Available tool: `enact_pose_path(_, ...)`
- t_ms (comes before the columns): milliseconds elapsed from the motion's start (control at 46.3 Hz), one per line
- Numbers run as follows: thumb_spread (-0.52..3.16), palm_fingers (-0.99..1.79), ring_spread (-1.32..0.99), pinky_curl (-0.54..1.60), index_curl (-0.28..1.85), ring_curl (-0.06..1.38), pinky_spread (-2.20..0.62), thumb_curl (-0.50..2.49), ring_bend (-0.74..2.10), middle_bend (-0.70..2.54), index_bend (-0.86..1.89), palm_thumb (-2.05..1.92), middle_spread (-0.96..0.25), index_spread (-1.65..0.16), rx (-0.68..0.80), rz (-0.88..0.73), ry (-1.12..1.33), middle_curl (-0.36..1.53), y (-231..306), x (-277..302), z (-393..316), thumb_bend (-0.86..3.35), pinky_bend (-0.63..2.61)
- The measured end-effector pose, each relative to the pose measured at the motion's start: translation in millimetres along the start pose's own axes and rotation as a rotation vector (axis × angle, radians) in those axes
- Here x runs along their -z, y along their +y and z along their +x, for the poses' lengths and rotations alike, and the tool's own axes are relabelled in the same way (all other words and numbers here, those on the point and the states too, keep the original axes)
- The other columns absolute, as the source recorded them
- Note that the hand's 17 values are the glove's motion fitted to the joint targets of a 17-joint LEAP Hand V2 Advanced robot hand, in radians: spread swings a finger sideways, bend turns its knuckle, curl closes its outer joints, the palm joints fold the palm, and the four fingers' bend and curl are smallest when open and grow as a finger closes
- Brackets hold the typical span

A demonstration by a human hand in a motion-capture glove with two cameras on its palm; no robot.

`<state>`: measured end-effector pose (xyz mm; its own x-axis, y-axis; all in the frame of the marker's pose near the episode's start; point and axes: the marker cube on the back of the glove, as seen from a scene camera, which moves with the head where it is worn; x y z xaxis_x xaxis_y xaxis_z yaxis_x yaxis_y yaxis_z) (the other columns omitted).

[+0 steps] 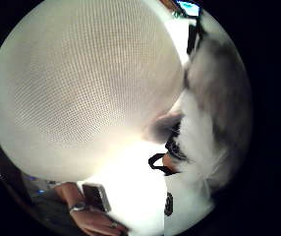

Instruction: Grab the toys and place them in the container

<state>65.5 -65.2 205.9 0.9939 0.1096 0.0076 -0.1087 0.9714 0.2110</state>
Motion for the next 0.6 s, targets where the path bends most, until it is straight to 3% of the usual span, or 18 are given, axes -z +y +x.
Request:
enact_pose_path(86,0.98,1.08,-0.37,0.42,0.36,0.41,-0.33,0.55,1.10,0.43,0.23,0.65,-0.30,-0.34,-0.012,0.023,-0.020,0.49,4.9,5.0,4.1,0.25,1.12)
enact_pose_path(367,0.74,1.07,-0.42,0.49,0.52,0.47,-0.39,0.69,1.13,0.59,0.39,0.71,-0.41,-0.41,-0.079,0.067,-0.058,0.62,58.8,46.5,18.7,0.24,1.16)
enact_pose_path(605,0.60,1.01,-0.44,0.54,0.64,0.52,-0.40,0.78,1.18,0.63,0.45,0.72,-0.45,-0.45,0.001,0.295,-0.139,0.71,71.0,171.3,-19.9,0.23,1.21)
